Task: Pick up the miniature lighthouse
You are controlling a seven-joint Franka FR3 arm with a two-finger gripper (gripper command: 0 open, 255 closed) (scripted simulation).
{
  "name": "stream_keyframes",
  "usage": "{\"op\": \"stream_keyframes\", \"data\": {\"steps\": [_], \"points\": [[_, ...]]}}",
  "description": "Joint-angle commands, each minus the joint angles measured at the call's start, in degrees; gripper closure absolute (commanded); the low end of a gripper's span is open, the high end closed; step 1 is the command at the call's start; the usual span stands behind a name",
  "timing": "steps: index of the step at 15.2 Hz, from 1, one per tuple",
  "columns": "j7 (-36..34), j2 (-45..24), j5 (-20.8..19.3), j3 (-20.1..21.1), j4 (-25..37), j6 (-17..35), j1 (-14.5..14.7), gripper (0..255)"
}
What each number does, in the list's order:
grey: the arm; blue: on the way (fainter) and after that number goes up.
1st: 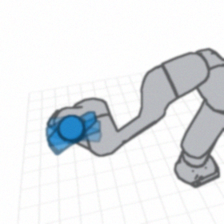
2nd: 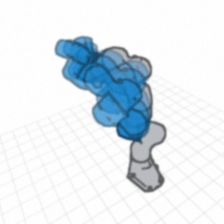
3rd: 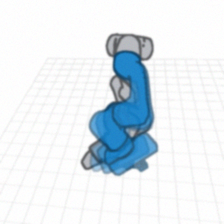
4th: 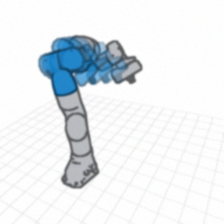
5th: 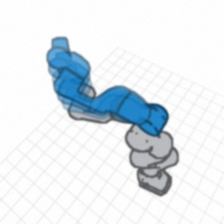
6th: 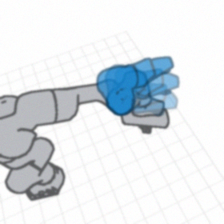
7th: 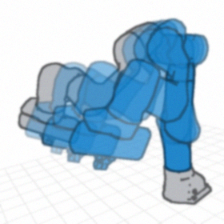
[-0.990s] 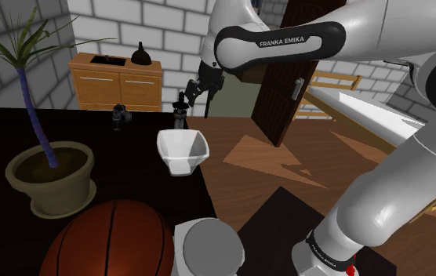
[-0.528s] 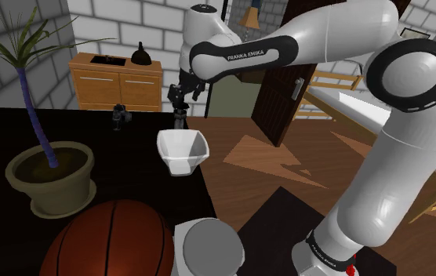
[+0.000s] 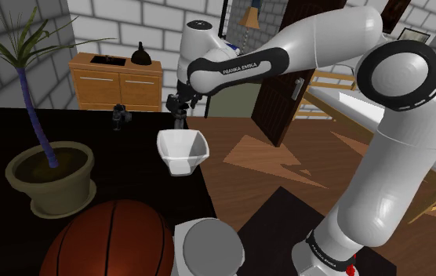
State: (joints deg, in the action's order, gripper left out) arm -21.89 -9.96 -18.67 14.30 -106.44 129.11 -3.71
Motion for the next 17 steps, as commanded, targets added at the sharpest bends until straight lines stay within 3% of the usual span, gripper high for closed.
{"op": "stream_keyframes", "data": {"steps": [1,10,17], "points": [[-0.2,-0.2,-0.1,0.0,0.0,0.2,0.0,255],[-0.1,-0.1,-0.1,0.0,-0.2,0.3,0.0,255],[1.6,1.3,1.3,0.3,3.4,-4.5,0.0,255]]}}
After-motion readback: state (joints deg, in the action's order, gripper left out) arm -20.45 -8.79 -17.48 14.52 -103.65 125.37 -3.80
